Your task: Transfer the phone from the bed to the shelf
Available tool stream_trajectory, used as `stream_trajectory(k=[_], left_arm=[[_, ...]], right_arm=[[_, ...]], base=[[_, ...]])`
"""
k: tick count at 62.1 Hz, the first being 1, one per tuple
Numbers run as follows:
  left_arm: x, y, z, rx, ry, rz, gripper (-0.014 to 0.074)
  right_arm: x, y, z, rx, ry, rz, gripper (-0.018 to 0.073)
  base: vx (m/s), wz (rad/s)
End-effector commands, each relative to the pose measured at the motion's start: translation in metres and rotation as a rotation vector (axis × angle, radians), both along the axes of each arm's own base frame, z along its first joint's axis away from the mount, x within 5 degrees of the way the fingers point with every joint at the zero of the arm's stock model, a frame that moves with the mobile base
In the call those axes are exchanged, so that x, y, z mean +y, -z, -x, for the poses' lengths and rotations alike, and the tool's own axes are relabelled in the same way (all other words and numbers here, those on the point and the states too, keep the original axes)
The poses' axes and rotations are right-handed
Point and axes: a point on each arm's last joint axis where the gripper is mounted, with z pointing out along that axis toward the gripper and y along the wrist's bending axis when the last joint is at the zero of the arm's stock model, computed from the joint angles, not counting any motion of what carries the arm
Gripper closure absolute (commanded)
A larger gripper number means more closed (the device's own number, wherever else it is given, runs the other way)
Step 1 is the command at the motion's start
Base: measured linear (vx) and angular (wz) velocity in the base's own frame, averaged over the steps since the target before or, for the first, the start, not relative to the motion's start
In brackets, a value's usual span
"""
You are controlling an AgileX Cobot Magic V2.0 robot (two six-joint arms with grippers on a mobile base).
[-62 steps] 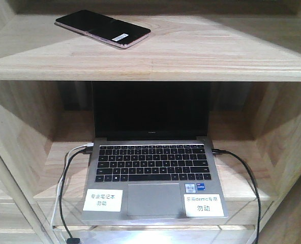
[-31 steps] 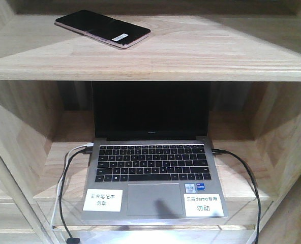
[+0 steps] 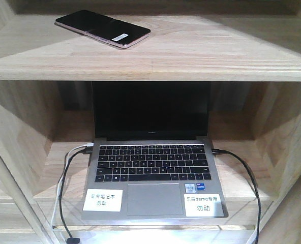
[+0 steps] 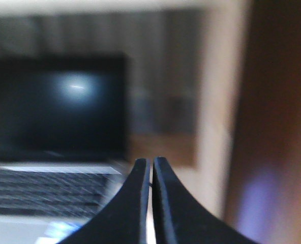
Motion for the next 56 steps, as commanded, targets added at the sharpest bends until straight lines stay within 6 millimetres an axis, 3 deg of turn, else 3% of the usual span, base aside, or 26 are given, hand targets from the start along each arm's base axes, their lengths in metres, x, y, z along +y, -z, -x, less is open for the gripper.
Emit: stream_trajectory(k=[1,25,56], left_arm=[[0.001,-0.006,-0.001,-0.076,-0.006,0.014,0.0596],[0.001,-0.006,-0.001,-0.076,-0.006,0.014,0.0596],[0.001,-0.006,-0.001,-0.076,-0.006,0.014,0.0596]], right_arm=[[-0.003,0.004,0.001,-0.081,0.05,0.014,0.0564],[-0.007,0.064,-0.007,-0.139,0.108,0.013,0.0564],[-0.007,0.061,-0.007,-0.165,0.106,0.055,0.0564]], base=[[0.0,0.0],[0.0,0.0],[0.0,0.0]])
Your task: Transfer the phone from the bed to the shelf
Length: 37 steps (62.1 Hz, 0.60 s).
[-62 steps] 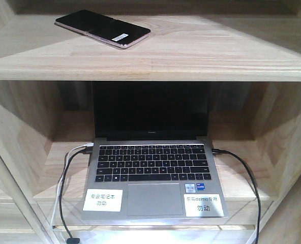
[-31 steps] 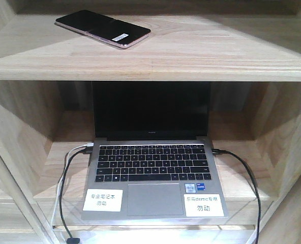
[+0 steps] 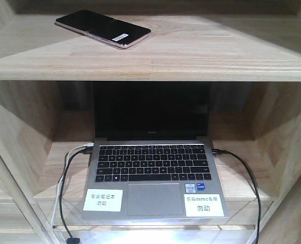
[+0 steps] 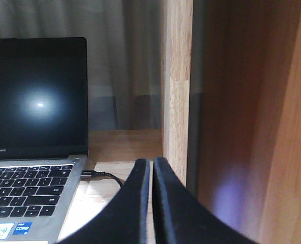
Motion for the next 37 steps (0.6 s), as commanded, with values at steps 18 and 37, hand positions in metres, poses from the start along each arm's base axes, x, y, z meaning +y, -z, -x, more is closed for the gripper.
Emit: stream_trajectory(k=[18,37], left_arm=[[0.0005,-0.0061,-0.0005,-0.076,-0.006,0.014,0.0596],[0.0005,-0.0061,-0.0005,-0.076,-0.006,0.014,0.0596]], right_arm=[[-0.0008,-0.0048,-0.0002,-0.076,0.01,0.024,0.0564],[-0.0008,-0.0048,-0.0002,-0.076,0.01,0.024,0.0564]], base=[[0.0,0.0],[0.0,0.0]])
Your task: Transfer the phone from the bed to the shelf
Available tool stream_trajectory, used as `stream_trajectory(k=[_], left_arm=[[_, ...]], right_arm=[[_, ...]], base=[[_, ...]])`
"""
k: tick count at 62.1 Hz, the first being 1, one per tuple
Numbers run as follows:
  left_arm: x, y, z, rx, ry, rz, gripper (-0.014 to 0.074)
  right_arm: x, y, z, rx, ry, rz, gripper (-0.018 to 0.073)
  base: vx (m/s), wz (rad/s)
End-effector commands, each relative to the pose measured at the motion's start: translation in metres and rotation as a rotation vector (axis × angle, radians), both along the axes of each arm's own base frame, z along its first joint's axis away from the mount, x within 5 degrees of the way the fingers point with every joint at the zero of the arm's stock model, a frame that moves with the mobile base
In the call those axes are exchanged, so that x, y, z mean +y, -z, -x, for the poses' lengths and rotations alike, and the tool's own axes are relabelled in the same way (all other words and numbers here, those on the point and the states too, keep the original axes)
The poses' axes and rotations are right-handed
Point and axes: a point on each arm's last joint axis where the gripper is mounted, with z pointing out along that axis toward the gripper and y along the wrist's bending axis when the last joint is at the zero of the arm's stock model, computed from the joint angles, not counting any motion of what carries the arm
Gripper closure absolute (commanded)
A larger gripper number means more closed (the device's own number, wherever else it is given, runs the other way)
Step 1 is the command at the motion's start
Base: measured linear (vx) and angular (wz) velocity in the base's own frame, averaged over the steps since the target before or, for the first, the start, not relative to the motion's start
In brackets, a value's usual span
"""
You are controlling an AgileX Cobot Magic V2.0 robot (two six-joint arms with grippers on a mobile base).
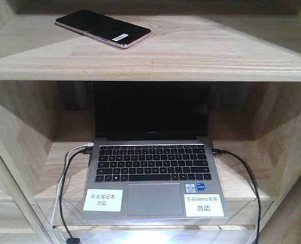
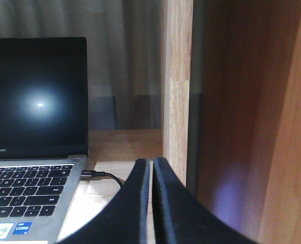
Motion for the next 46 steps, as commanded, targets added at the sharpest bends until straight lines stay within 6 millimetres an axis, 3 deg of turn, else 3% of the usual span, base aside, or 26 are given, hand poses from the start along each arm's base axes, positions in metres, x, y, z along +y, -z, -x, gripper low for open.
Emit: stream_trajectory(k=[1,46], left_arm=[[0.0005,-0.0061,-0.0005,-0.076,-0.006,0.014,0.0596],[0.0005,-0.0061,-0.0005,-0.076,-0.006,0.014,0.0596]], right_arm=[[-0.0008,-0.0048,-0.0002,-0.076,0.01,0.023,0.0564],[-0.0008,-0.0046,-0.0002,-0.074,0.01,0.023,0.0564]], base=[[0.0,0.0],[0.0,0.0]])
